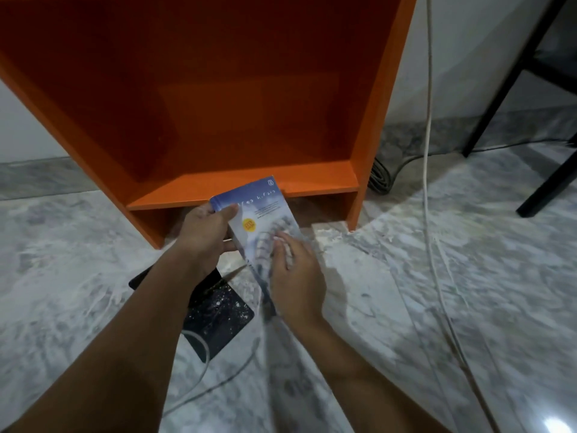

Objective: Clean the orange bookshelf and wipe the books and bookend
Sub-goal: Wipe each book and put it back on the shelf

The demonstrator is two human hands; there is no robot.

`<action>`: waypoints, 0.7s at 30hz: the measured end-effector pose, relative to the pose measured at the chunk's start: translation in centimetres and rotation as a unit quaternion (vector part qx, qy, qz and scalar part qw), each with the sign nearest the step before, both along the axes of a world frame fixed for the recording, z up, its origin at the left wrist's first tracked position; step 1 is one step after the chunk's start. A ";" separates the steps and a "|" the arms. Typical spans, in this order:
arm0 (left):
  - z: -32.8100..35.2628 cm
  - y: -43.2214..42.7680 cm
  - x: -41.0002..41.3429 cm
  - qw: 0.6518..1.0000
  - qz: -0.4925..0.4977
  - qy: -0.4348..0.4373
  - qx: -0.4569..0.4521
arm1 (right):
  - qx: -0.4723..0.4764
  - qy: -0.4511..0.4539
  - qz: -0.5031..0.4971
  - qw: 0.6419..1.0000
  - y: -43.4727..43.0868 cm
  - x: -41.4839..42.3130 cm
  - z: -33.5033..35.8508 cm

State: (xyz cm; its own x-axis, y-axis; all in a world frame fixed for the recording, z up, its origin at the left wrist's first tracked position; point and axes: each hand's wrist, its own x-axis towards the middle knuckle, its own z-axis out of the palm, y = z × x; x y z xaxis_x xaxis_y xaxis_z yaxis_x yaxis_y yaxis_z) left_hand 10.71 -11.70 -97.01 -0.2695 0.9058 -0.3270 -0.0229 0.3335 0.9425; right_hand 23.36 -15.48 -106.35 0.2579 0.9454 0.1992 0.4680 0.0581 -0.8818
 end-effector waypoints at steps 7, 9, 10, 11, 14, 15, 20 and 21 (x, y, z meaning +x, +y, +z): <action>0.1 -0.3 -1.7 1.000 0.011 -0.009 -0.005 | -0.126 0.096 -0.092 0.983 1.8 4.5 -3.4; 0.1 0.0 -1.3 1.000 0.025 -0.011 0.000 | 0.020 0.087 -0.029 0.996 0.7 2.8 -1.1; 0.1 0.1 -1.0 1.000 0.027 -0.009 0.002 | 0.084 0.051 0.026 0.995 0.1 1.6 0.0; 0.2 0.1 -0.8 1.000 0.024 -0.004 0.002 | 0.126 -0.004 0.076 0.989 -0.5 0.3 0.7; 0.4 0.0 -0.4 0.999 -0.025 0.024 -0.001 | 0.148 -0.095 0.099 0.980 -0.7 -1.8 1.0; 0.5 -0.1 -0.4 0.999 -0.043 0.029 0.002 | 0.136 -0.078 0.077 0.985 -0.3 -1.7 0.8; 0.8 -0.5 -1.2 0.996 -0.082 0.016 0.022 | -0.106 0.057 -0.039 0.992 2.7 3.2 -2.8; 0.8 -0.6 -1.3 0.996 -0.087 0.020 0.024 | -0.145 0.079 -0.040 0.985 3.2 4.3 -3.9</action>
State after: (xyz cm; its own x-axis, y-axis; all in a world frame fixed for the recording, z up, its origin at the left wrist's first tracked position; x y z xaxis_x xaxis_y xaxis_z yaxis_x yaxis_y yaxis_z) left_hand 9.38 -12.28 -96.16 -0.1187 0.9542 -0.2747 0.0697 0.2840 0.9563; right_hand 27.66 -12.30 -110.21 0.3402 0.9319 -0.1258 0.3160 -0.2393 -0.9181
